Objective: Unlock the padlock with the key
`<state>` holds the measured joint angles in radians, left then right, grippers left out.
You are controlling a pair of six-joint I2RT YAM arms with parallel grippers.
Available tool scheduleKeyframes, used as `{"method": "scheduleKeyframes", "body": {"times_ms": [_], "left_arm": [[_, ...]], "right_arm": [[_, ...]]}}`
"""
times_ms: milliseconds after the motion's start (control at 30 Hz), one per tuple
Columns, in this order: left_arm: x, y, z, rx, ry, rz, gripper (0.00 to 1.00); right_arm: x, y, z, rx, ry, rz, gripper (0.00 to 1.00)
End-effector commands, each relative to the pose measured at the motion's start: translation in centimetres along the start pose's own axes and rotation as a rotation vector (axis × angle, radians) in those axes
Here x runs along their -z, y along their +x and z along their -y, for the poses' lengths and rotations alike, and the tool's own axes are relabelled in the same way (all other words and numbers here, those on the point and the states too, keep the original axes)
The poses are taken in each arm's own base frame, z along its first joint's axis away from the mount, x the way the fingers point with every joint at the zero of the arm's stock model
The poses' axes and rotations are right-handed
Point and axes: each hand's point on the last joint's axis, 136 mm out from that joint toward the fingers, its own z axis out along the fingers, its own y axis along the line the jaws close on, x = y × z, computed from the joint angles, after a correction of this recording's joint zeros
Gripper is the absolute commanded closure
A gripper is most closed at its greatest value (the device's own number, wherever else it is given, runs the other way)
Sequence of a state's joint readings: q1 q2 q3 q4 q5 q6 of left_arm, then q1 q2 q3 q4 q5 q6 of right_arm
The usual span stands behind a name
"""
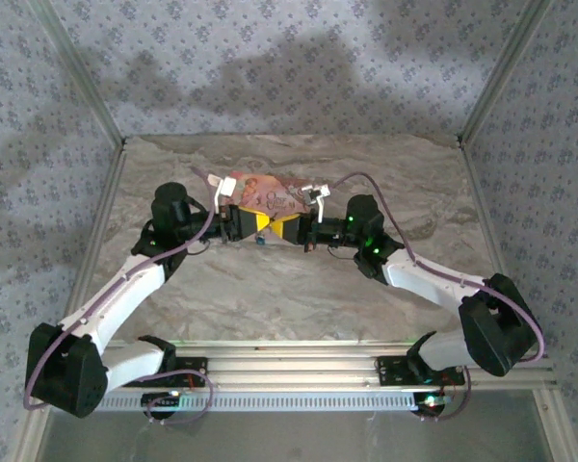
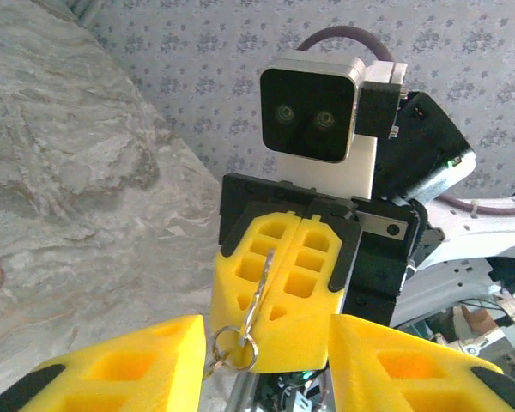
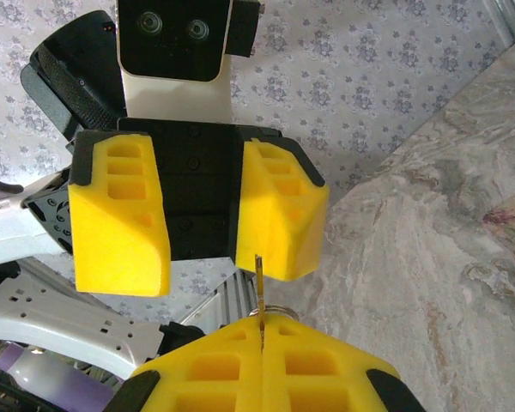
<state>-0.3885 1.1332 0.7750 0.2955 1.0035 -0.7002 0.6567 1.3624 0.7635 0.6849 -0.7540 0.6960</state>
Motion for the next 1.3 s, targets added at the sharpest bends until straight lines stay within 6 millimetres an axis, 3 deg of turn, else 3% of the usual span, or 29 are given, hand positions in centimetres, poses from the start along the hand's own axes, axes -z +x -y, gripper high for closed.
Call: {"method": "scheduleKeyframes", "body": {"times_ms": [0,400,600,1000,1267], "left_arm": [[-0.3,-0.2,1.3,-0.039,0.051,-0.009,0.62],[-0.7,0.4,1.7,-0.036,0.066,-0.028,0.72],[-0.7,0.8,2.0,-0.051,0.064,-0.040,1.00],[-0.4,1.4,2.7,-0.071,0.067,-0.077,1.00],[-0.5,1.8,3.6,-0.078,0.097,-0.104,0.92]], "right_arm": [[-0.1,-0.3,-0.9,0.013,-0.044,-0.004,1.00],[-0.2,-0.4,-1.7,0.030,-0.070,-0.019,1.00],[-0.2,-0.3,-2.0,0.033,-0.072,-0.022,1.00],[-0.2,-0.3,-2.4,0.055,-0.065,-0.040,1.00],[-0.2,-0.3,-2.6,0.059,-0.076,-0.058,1.00]]}}
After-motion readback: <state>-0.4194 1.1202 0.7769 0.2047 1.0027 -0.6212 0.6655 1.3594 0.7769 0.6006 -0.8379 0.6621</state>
